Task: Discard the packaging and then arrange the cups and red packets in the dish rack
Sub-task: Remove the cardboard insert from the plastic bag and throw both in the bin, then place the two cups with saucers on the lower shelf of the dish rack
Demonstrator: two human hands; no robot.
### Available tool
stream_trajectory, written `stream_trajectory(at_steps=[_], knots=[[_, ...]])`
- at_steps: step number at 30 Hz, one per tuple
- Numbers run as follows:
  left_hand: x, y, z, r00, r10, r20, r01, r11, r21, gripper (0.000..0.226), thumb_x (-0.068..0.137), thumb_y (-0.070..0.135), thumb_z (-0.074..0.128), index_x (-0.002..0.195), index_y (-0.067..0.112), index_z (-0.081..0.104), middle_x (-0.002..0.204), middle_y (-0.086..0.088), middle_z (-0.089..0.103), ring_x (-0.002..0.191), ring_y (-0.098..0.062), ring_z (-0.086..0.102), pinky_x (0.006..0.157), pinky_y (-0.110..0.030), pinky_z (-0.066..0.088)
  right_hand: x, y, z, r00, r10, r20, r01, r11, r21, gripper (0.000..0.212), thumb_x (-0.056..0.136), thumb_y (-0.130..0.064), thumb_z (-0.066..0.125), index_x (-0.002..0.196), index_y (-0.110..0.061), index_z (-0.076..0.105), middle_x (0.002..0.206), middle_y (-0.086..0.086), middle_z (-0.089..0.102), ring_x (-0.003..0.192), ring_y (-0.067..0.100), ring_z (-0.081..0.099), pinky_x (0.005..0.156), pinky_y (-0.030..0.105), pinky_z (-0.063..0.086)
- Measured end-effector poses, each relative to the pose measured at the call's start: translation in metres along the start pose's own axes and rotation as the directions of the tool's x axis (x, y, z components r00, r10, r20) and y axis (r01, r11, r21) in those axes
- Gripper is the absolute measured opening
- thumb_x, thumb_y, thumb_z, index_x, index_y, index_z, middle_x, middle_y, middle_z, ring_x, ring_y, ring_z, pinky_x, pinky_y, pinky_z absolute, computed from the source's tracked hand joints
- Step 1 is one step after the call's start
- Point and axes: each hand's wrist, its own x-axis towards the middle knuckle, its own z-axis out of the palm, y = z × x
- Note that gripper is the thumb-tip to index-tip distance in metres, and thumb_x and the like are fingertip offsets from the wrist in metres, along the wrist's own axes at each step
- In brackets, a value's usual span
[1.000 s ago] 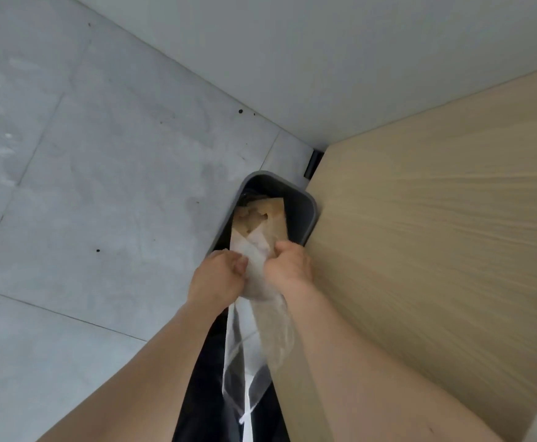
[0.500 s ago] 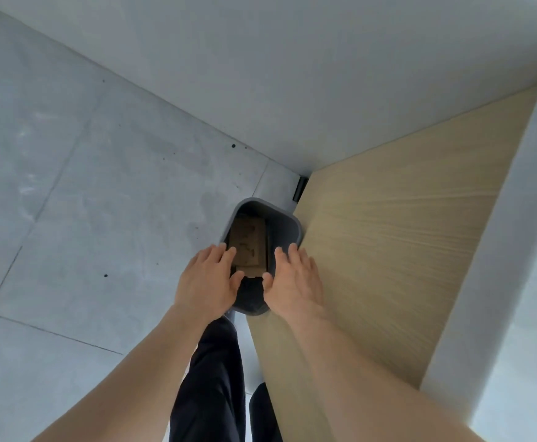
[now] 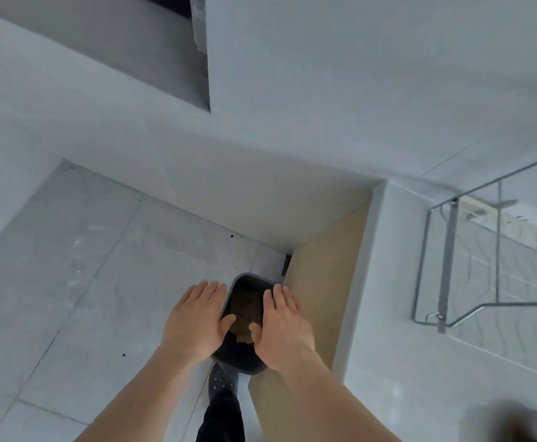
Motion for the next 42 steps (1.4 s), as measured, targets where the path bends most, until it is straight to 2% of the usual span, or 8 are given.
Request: stream_trajectory(at_steps=[7,11,19,24,30,35,38,42], knots=[[-0.023,0.040,-0.092,0.987,0.061,-0.148,-0.059,0.998,0.020,0.062,0.096,0.049,0.047,0.144,0.010,0.049,0.145,-0.006,0.056,0.136,-0.027,0.049,0.115,-0.040,0.038,-0.076,0.013,-0.080,0.983,0.011,-0.181,-0.006,1.000,0.028,0.074,0.099,-0.045,0.043,0.154,-0.006,0.015,0.164,0.013,0.013,0.151,0.030,0.007,0.125,0.042,0.008],[-0.058,0.134,-0.161,0.949,0.211,-0.236,-0.201,0.978,0.063,0.067,0.099,0.052,0.041,0.153,0.013,0.034,0.156,-0.002,0.042,0.145,-0.023,0.035,0.121,-0.037,0.028,-0.169,0.074,-0.124,0.911,0.085,-0.403,-0.064,0.996,0.067,0.071,0.096,-0.044,0.047,0.151,-0.006,0.024,0.158,0.012,0.026,0.148,0.029,0.018,0.123,0.042,0.016],[-0.055,0.162,-0.157,0.960,0.213,-0.180,-0.206,0.977,0.059,0.070,0.098,0.056,0.039,0.155,0.017,0.030,0.161,0.000,0.034,0.149,-0.020,0.027,0.123,-0.036,0.021,-0.186,0.103,-0.134,0.890,0.108,-0.443,-0.080,0.993,0.081,0.071,0.099,-0.042,0.045,0.153,-0.005,0.017,0.162,0.012,0.016,0.151,0.028,0.009,0.125,0.040,0.008],[-0.080,0.232,-0.152,0.938,0.282,-0.200,-0.263,0.958,0.117,0.069,0.098,0.056,0.039,0.153,0.014,0.035,0.158,-0.002,0.039,0.148,-0.023,0.031,0.121,-0.037,0.027,-0.234,0.169,-0.126,0.850,0.157,-0.502,-0.108,0.986,0.127,0.071,0.098,-0.041,0.048,0.152,-0.006,0.020,0.162,0.011,0.018,0.151,0.027,0.011,0.125,0.039,0.008],[-0.108,0.318,-0.125,0.920,0.335,-0.203,-0.311,0.940,0.140,0.109,0.077,0.077,-0.016,0.153,0.017,0.034,0.159,0.002,0.038,0.149,-0.020,0.029,0.120,-0.035,0.026,-0.301,0.259,-0.094,0.812,0.284,-0.510,-0.175,0.952,0.252,0.064,0.094,-0.042,0.052,0.145,-0.007,0.032,0.151,0.009,0.034,0.144,0.027,0.026,0.122,0.037,0.018],[-0.134,0.384,-0.104,0.953,0.262,-0.151,-0.256,0.965,0.057,0.089,0.086,0.074,0.010,0.158,0.022,0.019,0.166,0.005,0.022,0.153,-0.016,0.016,0.124,-0.032,0.011,-0.338,0.320,-0.068,0.806,0.380,-0.454,-0.212,0.901,0.378,0.063,0.094,-0.045,0.052,0.144,-0.011,0.034,0.152,0.005,0.036,0.142,0.026,0.030,0.117,0.035,0.028],[-0.143,0.411,-0.089,0.975,0.186,-0.123,-0.191,0.981,-0.027,0.076,0.096,0.066,0.029,0.158,0.023,0.019,0.165,0.006,0.022,0.152,-0.014,0.018,0.124,-0.032,0.017,-0.351,0.342,-0.054,0.811,0.427,-0.401,-0.217,0.855,0.471,0.066,0.093,-0.048,0.053,0.144,-0.013,0.033,0.148,0.002,0.040,0.137,0.023,0.037,0.110,0.034,0.036],[-0.147,0.437,-0.073,0.985,0.146,-0.087,-0.153,0.985,-0.083,0.073,0.096,0.064,0.035,0.156,0.024,0.025,0.161,0.008,0.031,0.148,-0.013,0.026,0.119,-0.033,0.029,-0.358,0.363,-0.039,0.813,0.496,-0.305,-0.230,0.754,0.615,0.063,0.091,-0.049,0.056,0.140,-0.014,0.038,0.141,0.001,0.046,0.128,0.025,0.045,0.099,0.037,0.045]])
